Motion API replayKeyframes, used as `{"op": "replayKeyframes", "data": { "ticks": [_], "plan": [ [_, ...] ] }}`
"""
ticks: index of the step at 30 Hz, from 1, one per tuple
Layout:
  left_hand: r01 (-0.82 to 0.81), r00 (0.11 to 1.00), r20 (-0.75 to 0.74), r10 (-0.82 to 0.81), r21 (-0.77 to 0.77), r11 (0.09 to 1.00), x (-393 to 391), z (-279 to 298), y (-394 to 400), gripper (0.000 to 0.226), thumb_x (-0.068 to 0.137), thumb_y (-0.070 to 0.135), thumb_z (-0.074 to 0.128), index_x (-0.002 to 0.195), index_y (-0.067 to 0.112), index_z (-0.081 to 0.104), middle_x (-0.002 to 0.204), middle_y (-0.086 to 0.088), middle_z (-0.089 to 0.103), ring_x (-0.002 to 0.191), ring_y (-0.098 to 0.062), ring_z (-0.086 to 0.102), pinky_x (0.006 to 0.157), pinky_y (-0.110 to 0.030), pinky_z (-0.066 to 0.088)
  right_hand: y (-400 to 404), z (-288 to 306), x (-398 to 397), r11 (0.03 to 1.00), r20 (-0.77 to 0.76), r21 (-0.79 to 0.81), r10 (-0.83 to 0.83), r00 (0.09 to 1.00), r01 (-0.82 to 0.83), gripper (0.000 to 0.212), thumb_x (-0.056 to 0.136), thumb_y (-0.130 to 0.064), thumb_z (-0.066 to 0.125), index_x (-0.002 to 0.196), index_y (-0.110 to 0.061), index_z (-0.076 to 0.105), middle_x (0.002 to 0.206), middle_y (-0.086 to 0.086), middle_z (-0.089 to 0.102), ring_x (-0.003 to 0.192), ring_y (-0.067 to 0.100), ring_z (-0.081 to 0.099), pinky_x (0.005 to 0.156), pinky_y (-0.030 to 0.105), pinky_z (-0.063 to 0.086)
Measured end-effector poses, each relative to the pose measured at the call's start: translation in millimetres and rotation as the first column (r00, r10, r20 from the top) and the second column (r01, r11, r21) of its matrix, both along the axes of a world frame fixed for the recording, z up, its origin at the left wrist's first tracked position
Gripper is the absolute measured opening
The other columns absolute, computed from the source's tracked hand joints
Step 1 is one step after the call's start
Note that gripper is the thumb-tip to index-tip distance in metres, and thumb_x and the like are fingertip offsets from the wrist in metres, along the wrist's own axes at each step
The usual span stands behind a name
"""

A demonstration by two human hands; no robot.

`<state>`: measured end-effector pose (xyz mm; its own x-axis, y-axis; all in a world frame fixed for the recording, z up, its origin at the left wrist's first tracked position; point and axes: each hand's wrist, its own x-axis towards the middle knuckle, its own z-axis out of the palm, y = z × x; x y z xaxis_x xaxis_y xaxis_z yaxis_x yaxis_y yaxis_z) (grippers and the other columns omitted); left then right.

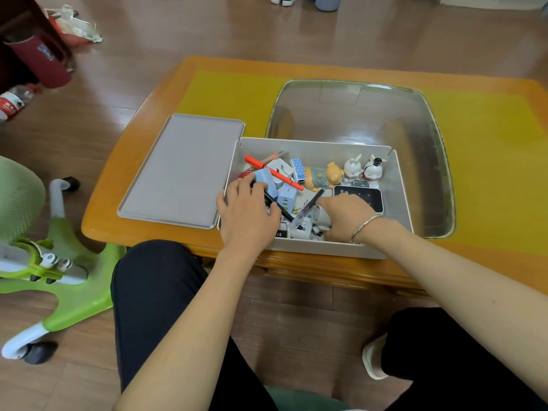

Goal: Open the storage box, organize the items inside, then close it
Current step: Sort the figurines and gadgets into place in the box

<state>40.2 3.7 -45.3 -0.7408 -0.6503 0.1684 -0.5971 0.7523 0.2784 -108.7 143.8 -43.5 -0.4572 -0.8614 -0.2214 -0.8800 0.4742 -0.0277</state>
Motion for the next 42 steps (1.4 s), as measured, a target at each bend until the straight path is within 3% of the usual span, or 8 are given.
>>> {"op": "replayKeyframes", "data": {
  "ticks": [8,13,18,24,28,33,37,42],
  "plan": [
    [-0.038,0.999,-0.03,0.038,0.0,0.999,0.2,0.3,1.4,0.039,0.089,0.034,0.051,0.125,0.019,0.053,0.142,-0.001,0.043,0.131,-0.022,0.034,0.109,-0.04,0.025,-56.5,48.0,-15.2,0.927,0.064,-0.359,-0.096,0.993,0.113,0.033,0.073,-0.035,0.07,0.092,-0.018,0.05,0.093,0.011,0.065,0.087,0.033,0.06,0.065,0.029,0.034],
    [-0.028,0.999,-0.024,0.027,-0.012,1.0,1.6,0.7,1.5,0.04,0.089,0.034,0.05,0.126,0.018,0.053,0.142,-0.001,0.043,0.132,-0.022,0.032,0.109,-0.04,0.023,-108.0,54.5,-8.4,0.922,0.146,-0.382,-0.008,0.989,0.063,0.049,0.074,-0.027,0.075,0.114,-0.013,0.051,0.112,0.01,0.06,0.101,0.03,0.058,0.08,0.036,0.046],
    [-0.027,0.999,-0.042,0.026,-0.015,1.0,0.9,-0.2,1.8,0.041,0.088,0.033,0.052,0.125,0.017,0.053,0.143,-0.003,0.043,0.132,-0.023,0.033,0.11,-0.042,0.024,-106.7,58.2,-18.2,0.911,0.262,-0.406,0.036,0.964,0.077,0.08,0.068,-0.023,0.083,0.137,-0.012,0.043,0.136,0.007,0.049,0.122,0.022,0.048,0.101,0.03,0.036],
    [-0.024,0.999,-0.041,0.024,-0.013,1.0,-0.5,-0.6,1.5,0.043,0.088,0.032,0.053,0.129,0.018,0.048,0.144,-0.004,0.042,0.137,-0.026,0.03,0.116,-0.049,0.013,-77.7,52.9,-32.0,0.831,0.331,-0.52,-0.017,0.943,0.197,0.058,0.076,-0.018,0.076,0.129,-0.015,0.053,0.129,0.004,0.057,0.115,0.02,0.054,0.101,0.033,0.041],
    [0.0,0.999,-0.045,-0.003,-0.057,0.998,-1.8,0.2,0.8,0.044,0.086,0.031,0.057,0.127,0.017,0.052,0.143,-0.007,0.043,0.139,-0.028,0.027,0.117,-0.05,0.008,-46.1,56.6,-42.3,0.788,0.297,-0.562,-0.094,0.95,0.253,0.025,0.077,-0.022,0.076,0.098,-0.017,0.066,0.09,-0.002,0.064,0.075,0.012,0.056,0.074,0.021,0.043],
    [0.094,0.991,-0.087,-0.1,-0.068,0.993,-5.7,2.4,-1.3,0.047,0.083,0.027,0.065,0.127,0.015,0.054,0.142,-0.009,0.045,0.135,-0.028,0.031,0.114,-0.045,0.02,0.8,42.7,-36.0,0.97,0.203,-0.15,-0.159,0.966,0.191,0.026,0.072,-0.038,0.077,0.061,-0.025,0.058,0.067,-0.004,0.063,0.066,0.015,0.059,0.063,0.027,0.047],
    [0.11,0.992,-0.061,-0.113,-0.041,0.993,-8.4,5.0,-3.1,0.048,0.086,0.028,0.064,0.13,0.015,0.052,0.144,-0.007,0.042,0.134,-0.027,0.031,0.111,-0.04,0.024,10.9,17.3,-24.5,0.981,0.111,0.108,-0.174,0.978,0.162,0.039,0.073,-0.044,0.074,0.078,-0.006,0.07,0.075,0.011,0.068,0.074,0.028,0.063,0.064,0.031,0.05],
    [0.041,0.995,-0.089,-0.045,-0.036,0.998,-4.1,7.0,-12.7,0.041,0.084,0.02,0.06,0.125,0.015,0.054,0.141,-0.007,0.044,0.132,-0.027,0.032,0.107,-0.041,0.027,10.0,9.1,-16.6,0.961,0.099,0.232,-0.179,0.979,0.152,0.02,0.068,-0.031,0.073,0.068,-0.015,0.061,0.061,-0.001,0.054,0.061,0.017,0.053,0.058,0.025,0.045]
  ]
}}
